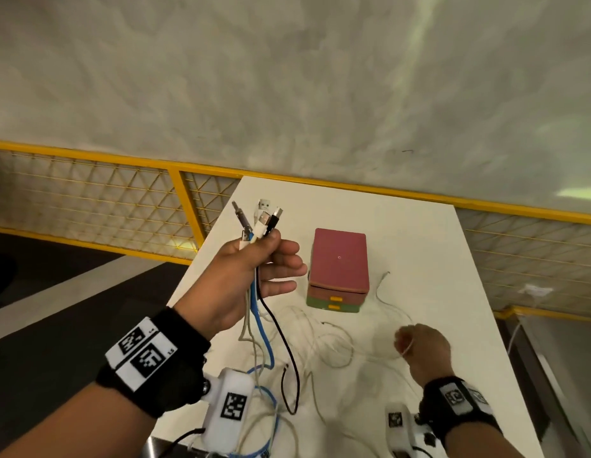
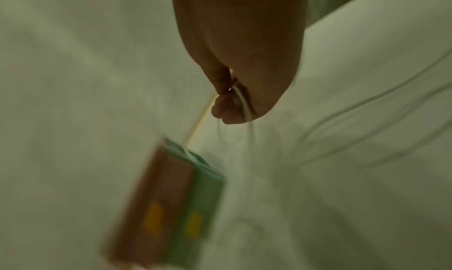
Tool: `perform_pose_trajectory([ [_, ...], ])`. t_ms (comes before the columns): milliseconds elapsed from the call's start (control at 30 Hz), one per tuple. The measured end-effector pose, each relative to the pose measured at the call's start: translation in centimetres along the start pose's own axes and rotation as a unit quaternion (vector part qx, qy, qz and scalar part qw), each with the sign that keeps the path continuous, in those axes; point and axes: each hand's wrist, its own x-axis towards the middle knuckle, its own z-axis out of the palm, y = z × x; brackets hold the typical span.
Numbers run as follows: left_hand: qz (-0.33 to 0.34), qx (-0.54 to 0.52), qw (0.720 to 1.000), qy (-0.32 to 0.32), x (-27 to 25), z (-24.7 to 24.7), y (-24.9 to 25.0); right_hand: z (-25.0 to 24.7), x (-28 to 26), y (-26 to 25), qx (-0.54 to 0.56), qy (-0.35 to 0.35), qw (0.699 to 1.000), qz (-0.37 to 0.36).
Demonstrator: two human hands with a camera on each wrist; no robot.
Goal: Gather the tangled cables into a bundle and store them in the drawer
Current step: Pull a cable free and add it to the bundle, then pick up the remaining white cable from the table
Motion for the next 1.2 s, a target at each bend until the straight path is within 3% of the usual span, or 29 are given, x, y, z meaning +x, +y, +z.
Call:
perform_pose_trajectory([
  [33, -0.013, 0.000, 1.000, 0.001, 0.2, 0.2, -0.4, -0.9, -0.6, -1.0, 0.117, -0.039, 0.992, 0.008],
  [67, -0.025, 0.002, 1.000, 0.001, 0.4, 0.4, -0.7, -1.6, -1.5, -2.0, 0.254, -0.082, 0.963, 0.034],
  [100, -0.036, 0.003, 0.999, -0.002, 0.5, 0.7, -1.0, -1.9, -2.4, -2.7, 0.382, -0.120, 0.914, 0.067],
  [133, -0.045, 0.003, 0.999, -0.007, 0.7, 1.0, -1.2, -2.2, -3.6, -3.9, 0.441, -0.149, 0.882, 0.076],
  [167, -0.056, 0.003, 0.998, -0.013, 0.9, 1.3, -1.5, -2.0, -5.2, -5.3, 0.449, -0.179, 0.872, 0.075],
  [267, -0.088, 0.003, 0.996, -0.025, 1.3, 2.3, -2.2, -1.2, -9.8, -8.6, 0.344, -0.195, 0.918, 0.009],
  [367, -0.111, -0.003, 0.994, -0.013, 1.5, 3.3, -2.9, 0.3, -13.6, -9.6, 0.249, -0.163, 0.951, -0.083],
  [533, -0.108, -0.081, 0.990, 0.032, 1.4, 4.0, -3.6, 2.4, -18.3, -9.6, 0.143, -0.187, 0.956, -0.173],
  [667, -0.109, -0.150, 0.982, 0.018, 1.1, 3.3, -3.5, 2.4, -19.9, -9.6, 0.074, -0.236, 0.954, -0.170],
  [833, -0.087, -0.161, 0.983, 0.002, 1.5, 2.0, -2.5, 2.1, -19.7, -9.8, 0.024, -0.255, 0.949, -0.182],
  [967, -0.068, -0.097, 0.993, -0.004, 1.5, 1.0, -1.4, 1.1, -17.8, -10.5, -0.006, -0.187, 0.955, -0.231],
  [1100, -0.042, -0.084, 0.995, -0.016, 0.6, 1.7, -0.9, 0.7, -15.1, -9.7, -0.230, -0.021, 0.920, -0.316],
  [1133, -0.036, -0.088, 0.995, -0.030, 0.2, 2.0, -0.8, 0.7, -14.4, -9.1, -0.243, 0.009, 0.918, -0.313],
  [1200, -0.022, -0.085, 0.994, -0.065, -0.5, 2.4, -0.8, 0.7, -13.1, -8.7, -0.145, 0.009, 0.969, -0.200],
])
